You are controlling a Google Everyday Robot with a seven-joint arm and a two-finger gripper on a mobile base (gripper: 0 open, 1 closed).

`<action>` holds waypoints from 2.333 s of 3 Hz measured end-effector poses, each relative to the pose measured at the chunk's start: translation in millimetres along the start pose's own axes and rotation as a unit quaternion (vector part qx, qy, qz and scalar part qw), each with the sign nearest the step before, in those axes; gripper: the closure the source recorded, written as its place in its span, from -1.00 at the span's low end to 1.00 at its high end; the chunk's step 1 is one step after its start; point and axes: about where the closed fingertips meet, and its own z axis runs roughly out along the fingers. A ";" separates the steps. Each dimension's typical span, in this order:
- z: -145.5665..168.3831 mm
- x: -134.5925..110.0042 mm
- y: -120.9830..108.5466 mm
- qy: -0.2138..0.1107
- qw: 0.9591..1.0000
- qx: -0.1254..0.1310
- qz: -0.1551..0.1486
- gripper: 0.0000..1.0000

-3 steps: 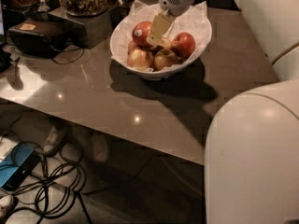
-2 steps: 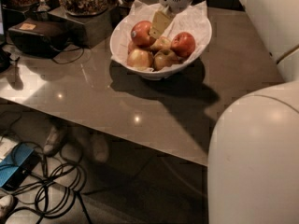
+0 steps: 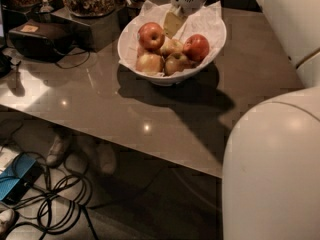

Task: Pick apple from white bowl

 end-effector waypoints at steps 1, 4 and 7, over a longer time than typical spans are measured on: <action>0.0 0.0 0.0 0.000 1.000 0.000 0.000 -0.29; 0.1 0.0 0.0 0.000 1.000 0.000 0.000 -1.00; 10.8 8.2 -11.8 -0.001 0.996 -0.004 0.085 -0.86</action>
Offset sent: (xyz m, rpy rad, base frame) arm 0.0000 0.0000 0.0000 0.0000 0.0000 0.0000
